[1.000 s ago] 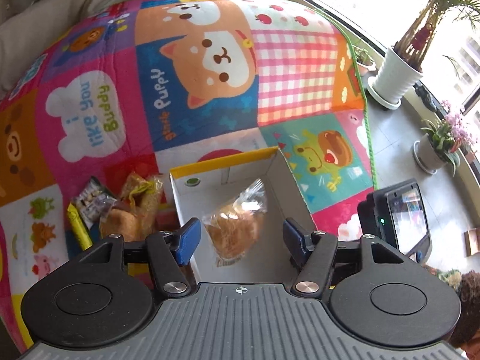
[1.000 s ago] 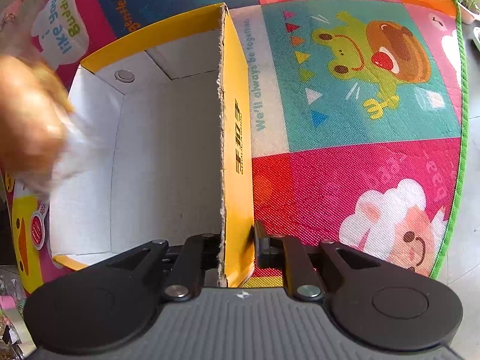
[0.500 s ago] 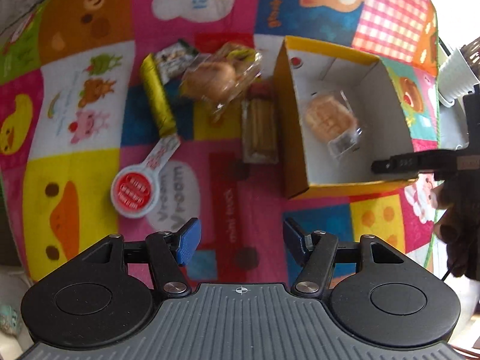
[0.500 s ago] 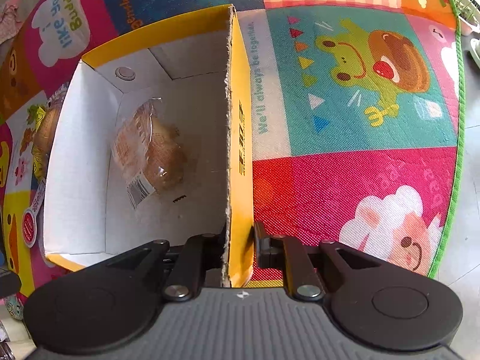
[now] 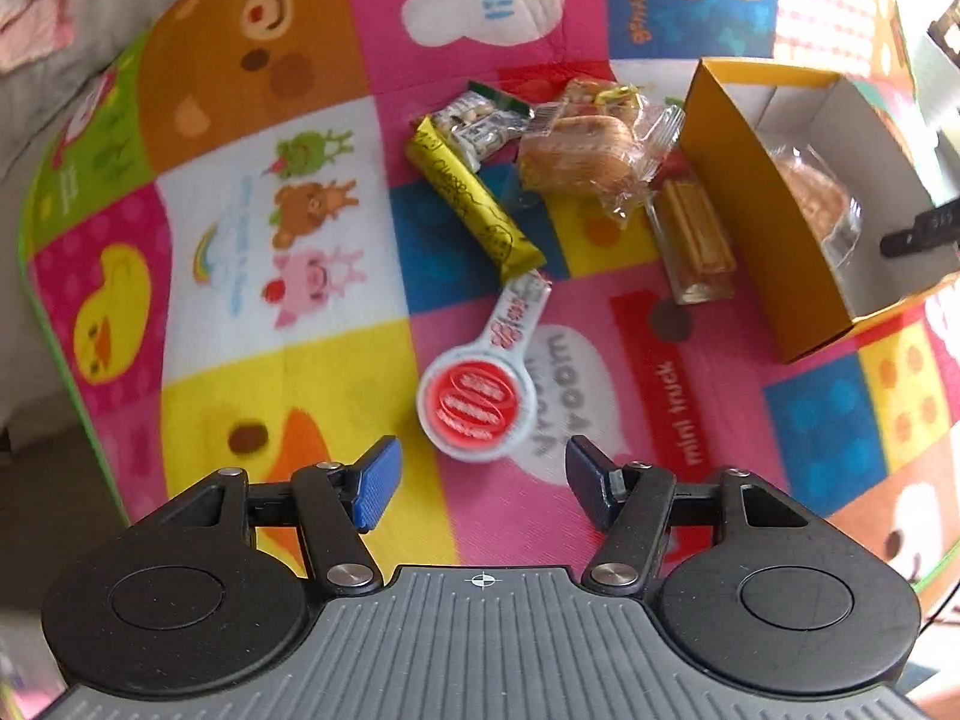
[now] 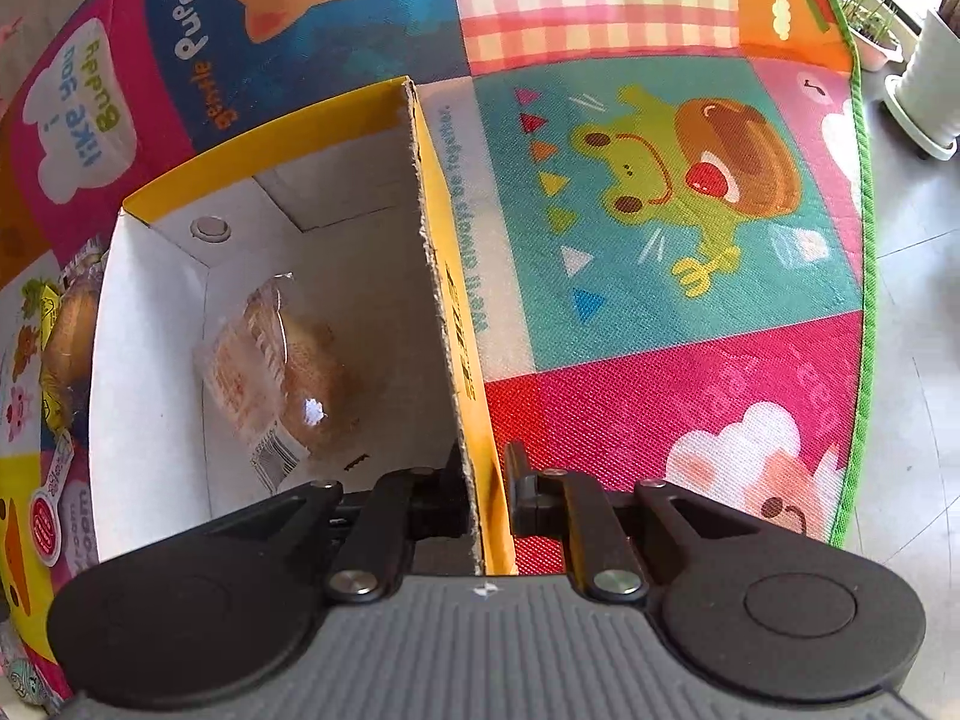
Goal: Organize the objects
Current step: 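Grasp a second wrapped bread roll with the left gripper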
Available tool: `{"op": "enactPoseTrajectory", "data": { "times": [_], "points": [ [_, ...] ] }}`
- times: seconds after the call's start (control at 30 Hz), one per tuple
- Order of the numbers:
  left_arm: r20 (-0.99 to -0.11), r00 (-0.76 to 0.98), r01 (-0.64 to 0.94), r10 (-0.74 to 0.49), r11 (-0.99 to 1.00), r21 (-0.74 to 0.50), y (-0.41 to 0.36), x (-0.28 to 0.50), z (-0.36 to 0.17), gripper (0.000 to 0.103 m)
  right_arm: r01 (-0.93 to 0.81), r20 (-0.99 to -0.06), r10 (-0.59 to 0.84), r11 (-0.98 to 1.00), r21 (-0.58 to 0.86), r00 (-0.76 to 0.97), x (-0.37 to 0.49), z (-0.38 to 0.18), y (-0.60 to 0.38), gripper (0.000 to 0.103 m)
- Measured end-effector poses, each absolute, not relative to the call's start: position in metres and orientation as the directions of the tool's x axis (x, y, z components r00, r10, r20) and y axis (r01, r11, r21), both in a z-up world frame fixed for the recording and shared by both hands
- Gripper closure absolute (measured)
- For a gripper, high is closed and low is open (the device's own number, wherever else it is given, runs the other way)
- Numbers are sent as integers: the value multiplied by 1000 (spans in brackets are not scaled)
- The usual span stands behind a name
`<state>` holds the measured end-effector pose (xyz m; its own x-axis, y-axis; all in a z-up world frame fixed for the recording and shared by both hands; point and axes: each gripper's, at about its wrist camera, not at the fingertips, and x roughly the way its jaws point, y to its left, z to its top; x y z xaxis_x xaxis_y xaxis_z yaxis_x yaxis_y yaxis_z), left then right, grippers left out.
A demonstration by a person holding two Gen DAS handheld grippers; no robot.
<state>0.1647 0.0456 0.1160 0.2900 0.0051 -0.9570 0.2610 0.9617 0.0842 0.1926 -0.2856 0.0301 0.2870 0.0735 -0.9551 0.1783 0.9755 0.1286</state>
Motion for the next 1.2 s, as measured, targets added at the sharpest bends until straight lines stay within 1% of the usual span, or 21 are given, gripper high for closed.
{"op": "enactPoseTrajectory", "data": {
  "times": [0.07, 0.13, 0.23, 0.3, 0.33, 0.4, 0.43, 0.47, 0.5, 0.53, 0.57, 0.63, 0.67, 0.73, 0.83, 0.87, 0.9, 0.93, 1.03, 1.13, 1.2],
  "points": [
    [-956, 292, 328, -10, 941, 90, 44, 179, 110, 37, 171, -957, 54, 980, 106, 284, 192, 30, -280, 92],
    [-958, 279, 319, -59, 947, 34, 47, 199, 109, 37, 176, -959, 42, 980, 94, 280, 192, 31, -277, 92],
    [-945, 292, 140, -145, 984, -108, 58, 238, 113, 37, 193, -962, 30, 977, 85, 272, 191, 30, -274, 92],
    [-928, 322, 64, -184, 983, -173, 58, 261, 115, 38, 201, -962, 18, 977, 75, 271, 191, 30, -272, 92],
    [-919, 337, 75, -204, 979, -189, 53, 271, 117, 38, 207, -963, 17, 976, 75, 271, 192, 30, -272, 92],
    [-908, 337, 183, -250, 963, -197, 35, 287, 120, 39, 218, -963, 24, 972, 85, 269, 191, 29, -273, 92],
    [-910, 301, 245, -286, 945, -216, 25, 295, 119, 38, 221, -963, 29, 971, 91, 268, 191, 29, -273, 92],
    [-913, 247, 233, -325, 934, -270, 20, 304, 115, 38, 225, -963, 34, 970, 97, 268, 191, 29, -274, 92],
    [-910, 192, 136, -366, 929, -345, 22, 315, 108, 38, 229, -963, 39, 968, 103, 268, 191, 29, -275, 92],
    [-905, 171, 0, -390, 919, -395, 27, 323, 103, 38, 234, -963, 45, 966, 111, 267, 191, 29, -276, 92],
    [-903, 180, -138, -391, 898, -417, 32, 329, 100, 38, 241, -963, 52, 963, 118, 266, 191, 29, -277, 92],
    [-912, 202, -362, -357, 838, -408, 37, 334, 97, 38, 257, -963, 62, 957, 132, 262, 190, 28, -280, 92],
    [-921, 194, -445, -337, 807, -389, 37, 335, 95, 39, 263, -963, 65, 955, 136, 260, 190, 27, -280, 92],
    [-938, 149, -546, -313, 765, -343, 36, 340, 87, 39, 274, -965, 69, 952, 139, 252, 189, 26, -280, 92],
    [-958, 113, -592, -264, 756, -278, 28, 346, 76, 39, 267, -967, 84, 952, 149, 242, 189, 26, -279, 92],
    [-964, 104, -598, -244, 759, -257, 24, 348, 72, 37, 260, -967, 86, 954, 150, 241, 189, 26, -278, 92],
    [-969, 96, -605, -228, 760, -238, 22, 349, 66, 34, 254, -967, 90, 955, 151, 239, 190, 26, -277, 92],
    [-971, 94, -612, -221, 756, -231, 20, 349, 60, 25, 248, -967, 93, 957, 153, 237, 190, 25, -277, 92],
    [-972, 59, -636, -227, 742, -212, 15, 348, 40, 17, 226, -968, 97, 962, 151, 234, 191, 25, -275, 92],
    [-954, 82, -682, -288, 682, -265, 16, 333, 29, 17, 211, -967, 104, 965, 155, 231, 191, 24, -277, 92],
    [-945, 106, -693, -310, 658, -294, 16, 321, 29, 24, 205, -967, 110, 966, 159, 230, 191, 25, -279, 92]
  ]
}}
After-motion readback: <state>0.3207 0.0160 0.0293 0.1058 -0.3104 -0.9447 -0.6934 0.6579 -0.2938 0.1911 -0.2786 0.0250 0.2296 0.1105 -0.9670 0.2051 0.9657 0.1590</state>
